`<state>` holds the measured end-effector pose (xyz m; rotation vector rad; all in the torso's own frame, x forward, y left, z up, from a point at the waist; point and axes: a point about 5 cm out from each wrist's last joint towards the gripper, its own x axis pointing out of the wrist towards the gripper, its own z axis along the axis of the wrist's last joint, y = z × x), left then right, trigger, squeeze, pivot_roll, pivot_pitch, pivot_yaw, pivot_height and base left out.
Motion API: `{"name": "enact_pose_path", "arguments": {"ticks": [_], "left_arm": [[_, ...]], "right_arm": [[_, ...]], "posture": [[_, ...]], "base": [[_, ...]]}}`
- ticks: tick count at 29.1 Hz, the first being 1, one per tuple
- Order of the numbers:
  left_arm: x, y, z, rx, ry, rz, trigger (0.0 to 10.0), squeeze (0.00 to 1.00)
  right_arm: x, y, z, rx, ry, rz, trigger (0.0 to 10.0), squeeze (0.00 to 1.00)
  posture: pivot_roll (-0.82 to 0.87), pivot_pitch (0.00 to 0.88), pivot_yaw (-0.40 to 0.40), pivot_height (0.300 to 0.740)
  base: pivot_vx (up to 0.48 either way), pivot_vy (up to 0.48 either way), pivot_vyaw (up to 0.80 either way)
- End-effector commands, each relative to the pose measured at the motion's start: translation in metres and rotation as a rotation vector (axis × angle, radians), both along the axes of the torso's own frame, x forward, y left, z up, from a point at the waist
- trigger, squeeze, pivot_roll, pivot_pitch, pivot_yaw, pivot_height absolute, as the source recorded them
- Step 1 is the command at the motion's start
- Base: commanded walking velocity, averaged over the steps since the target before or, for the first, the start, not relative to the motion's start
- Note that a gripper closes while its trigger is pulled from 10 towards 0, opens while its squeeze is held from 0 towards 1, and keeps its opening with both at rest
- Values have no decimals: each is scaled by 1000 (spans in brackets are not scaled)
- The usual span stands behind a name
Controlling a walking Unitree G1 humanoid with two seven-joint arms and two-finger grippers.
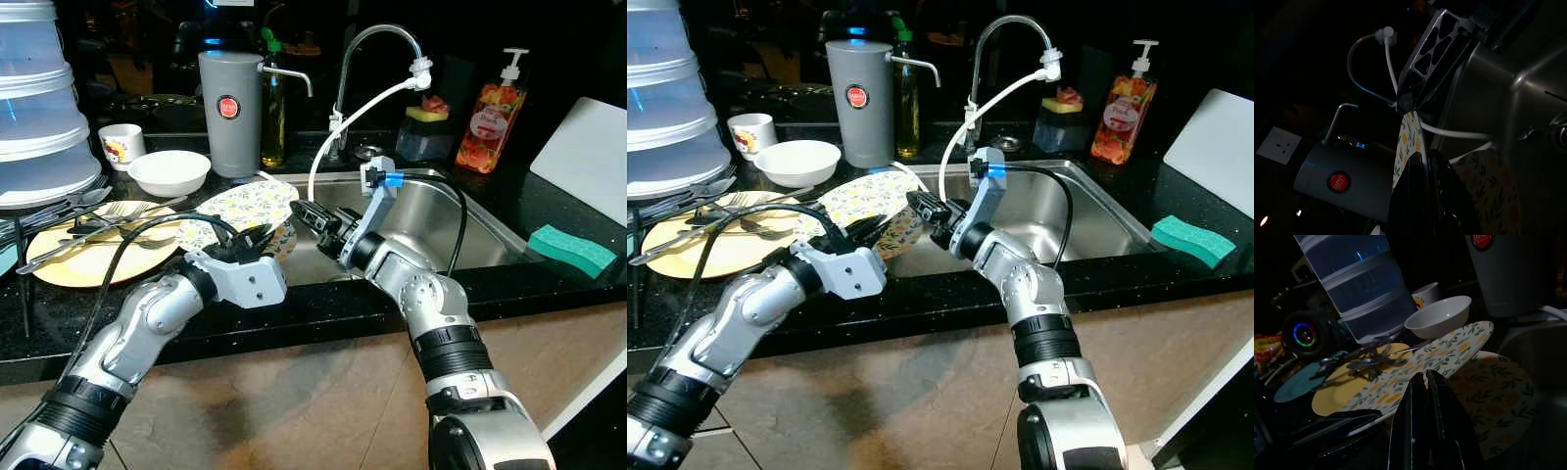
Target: Kitchen organization
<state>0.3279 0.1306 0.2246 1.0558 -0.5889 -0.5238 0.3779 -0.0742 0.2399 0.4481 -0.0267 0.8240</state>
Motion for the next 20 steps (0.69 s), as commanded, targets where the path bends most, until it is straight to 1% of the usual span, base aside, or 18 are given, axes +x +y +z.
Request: {"name": "enact_pose_path", "arguments": {"ticks": [1,5,6,7,8,9,12,13,14,15,20], "left_arm": [[-12,-19,33,-61,-188,-144,0,0],[-13,-22,30,-61,-187,-167,0,0],[-13,-24,27,-50,-179,-174,0,0],[-13,-24,27,-50,-179,-174,0,0],[-13,-24,24,-45,-169,-177,0,0],[-12,-25,21,-43,-163,-177,0,0],[-12,-25,19,-42,-158,-174,0,0],[-11,-24,19,-43,-157,-170,0,0],[-11,-24,19,-43,-157,-170,0,0],[-10,-24,18,-43,-156,-165,0,0],[-7,-20,17,-41,-157,-140,0,0]], "right_arm": [[-1,2,-24,-18,121,7,0,0],[-2,3,-24,-10,125,23,0,0],[-3,4,-24,-7,129,28,4196,0],[-3,4,-24,-7,129,28,4196,0],[-3,5,-24,-5,135,36,9843,0],[-4,6,-25,-3,141,44,10000,0],[-4,6,-25,0,147,53,10000,0],[-5,7,-25,3,153,60,10000,231],[-5,7,-25,3,153,60,10000,231],[-5,7,-26,12,163,66,10000,1000],[-8,8,-24,53,179,96,10000,1000]], "posture": [[33,0,-51,740],[33,0,-51,740],[33,0,-51,740],[33,0,-51,740],[33,0,-49,740],[33,0,-49,740],[33,0,-49,740],[33,0,-49,740],[33,0,-49,740],[33,0,-49,740],[31,0,-47,740]], "base": [[0,0,0],[0,0,0],[0,0,0],[0,0,0],[0,0,0],[0,0,0],[0,0,0],[0,0,0],[0,0,0],[0,0,0],[0,0,0]]}}
